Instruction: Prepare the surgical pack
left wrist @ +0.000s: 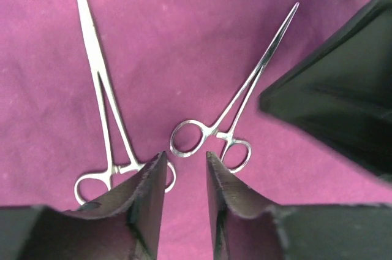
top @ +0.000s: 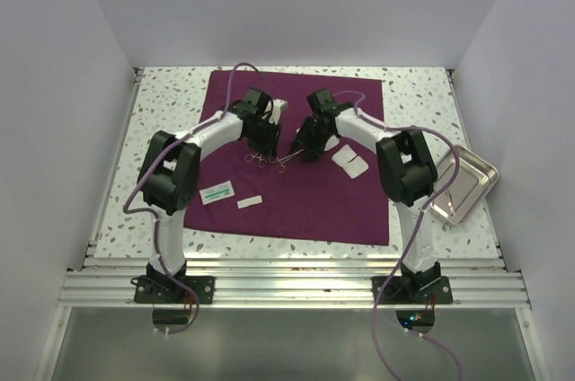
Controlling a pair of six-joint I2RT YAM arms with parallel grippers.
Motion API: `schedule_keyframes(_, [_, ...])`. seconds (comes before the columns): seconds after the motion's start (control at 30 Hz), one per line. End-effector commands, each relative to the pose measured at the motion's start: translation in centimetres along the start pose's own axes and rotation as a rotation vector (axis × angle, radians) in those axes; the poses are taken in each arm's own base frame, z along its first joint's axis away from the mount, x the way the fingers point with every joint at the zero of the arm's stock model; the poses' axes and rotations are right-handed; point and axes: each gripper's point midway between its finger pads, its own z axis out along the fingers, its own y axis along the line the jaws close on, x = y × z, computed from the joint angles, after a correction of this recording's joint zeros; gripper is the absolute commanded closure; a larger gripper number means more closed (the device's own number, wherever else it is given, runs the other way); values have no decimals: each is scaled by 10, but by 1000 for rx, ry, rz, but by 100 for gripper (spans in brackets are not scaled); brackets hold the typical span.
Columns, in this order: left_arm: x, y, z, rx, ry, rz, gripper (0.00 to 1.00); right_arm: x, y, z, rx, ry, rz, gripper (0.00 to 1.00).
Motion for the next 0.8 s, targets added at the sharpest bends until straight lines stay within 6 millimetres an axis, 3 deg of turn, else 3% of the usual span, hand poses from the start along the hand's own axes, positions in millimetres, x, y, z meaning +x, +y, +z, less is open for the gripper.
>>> schedule_keyframes(0.0, [-22,-7,-32,-18,-118,43,62,-20,-2,-28,97,-90,-109,52])
schedule_keyframes(0.07, [-19,3,-34,-76,-129,17,60,-36,8,-39,121,-132,-168,52])
schedule_keyframes(0.1, [-20,4,-38,-93,-144,8,58,-42,13,-53,155,-152,-175,52])
schedule_keyframes(0.2, [-20,20,-49,-190,-175,-41,57,-49,9,-60,241,-177,-124,51])
schedule_keyframes(0.47, [-12,65,-86,-495,-253,-221,54,-43,6,-51,408,-266,-38,50])
schedule_keyframes(0.63, [0,76,-101,-571,-263,-309,54,-33,12,-33,428,-289,-54,52])
schedule_keyframes(0.77, [5,76,-105,-570,-268,-326,54,-36,9,-30,457,-334,-51,54])
